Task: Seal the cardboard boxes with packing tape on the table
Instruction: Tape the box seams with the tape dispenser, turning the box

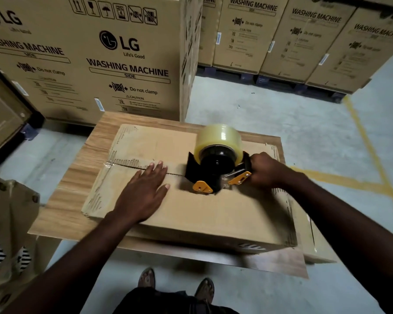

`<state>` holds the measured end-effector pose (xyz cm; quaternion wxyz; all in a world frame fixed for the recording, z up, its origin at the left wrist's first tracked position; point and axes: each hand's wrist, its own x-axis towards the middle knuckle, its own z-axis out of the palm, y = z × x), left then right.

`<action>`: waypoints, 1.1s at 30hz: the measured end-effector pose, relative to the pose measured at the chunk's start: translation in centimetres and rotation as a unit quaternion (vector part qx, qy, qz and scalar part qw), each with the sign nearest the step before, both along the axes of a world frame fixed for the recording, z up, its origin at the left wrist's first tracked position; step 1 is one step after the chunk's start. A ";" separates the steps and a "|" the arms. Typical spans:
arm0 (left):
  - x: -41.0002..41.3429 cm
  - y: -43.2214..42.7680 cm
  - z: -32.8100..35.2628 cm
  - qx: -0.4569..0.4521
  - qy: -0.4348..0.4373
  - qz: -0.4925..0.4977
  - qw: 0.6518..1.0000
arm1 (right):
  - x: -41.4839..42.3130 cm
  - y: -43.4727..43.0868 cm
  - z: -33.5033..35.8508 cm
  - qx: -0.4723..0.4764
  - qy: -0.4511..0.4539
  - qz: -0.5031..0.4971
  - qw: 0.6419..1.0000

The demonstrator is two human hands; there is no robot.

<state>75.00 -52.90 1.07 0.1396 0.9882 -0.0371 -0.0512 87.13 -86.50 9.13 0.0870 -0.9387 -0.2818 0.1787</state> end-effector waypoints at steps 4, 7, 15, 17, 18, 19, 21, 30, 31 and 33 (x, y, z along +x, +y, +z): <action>-0.1 -0.7 0.2 0.004 -0.003 0.012 1.000 | -0.3 -5.8 0.4 0.036 0.002 -0.019 0.999; 0.0 -2.7 0.6 0.027 0.018 0.060 0.998 | 0.0 -6.6 -0.1 0.040 -0.003 -0.008 0.999; 1.0 -13.7 0.9 -0.006 0.008 -0.064 0.998 | 0.2 -6.9 -0.6 0.048 -0.028 0.038 0.998; 0.8 -13.1 0.6 -0.019 -0.004 -0.063 0.998 | 0.1 -7.1 -0.7 0.041 -0.036 0.051 0.997; 0.8 -12.7 0.5 -0.026 -0.008 -0.061 0.998 | 0.2 -7.3 -0.8 0.043 -0.045 0.056 0.996; 0.7 -12.5 0.5 -0.033 -0.009 -0.056 0.998 | 0.3 -7.7 -0.8 0.044 -0.050 0.059 0.996; 0.8 -12.5 0.5 -0.032 -0.001 -0.046 0.998 | 0.3 -9.0 -0.5 0.042 -0.059 0.055 0.996; 1.0 -13.3 0.3 -0.016 0.007 -0.033 0.999 | 0.5 -20.4 -1.3 0.044 -0.065 -0.047 0.996; 0.9 -13.8 0.4 -0.004 0.009 -0.021 1.000 | 0.6 -20.6 -1.9 0.055 -0.066 -0.044 0.995; 0.8 -15.7 0.8 0.018 0.025 0.004 1.000 | 0.7 -20.7 -2.6 0.066 -0.067 -0.041 0.995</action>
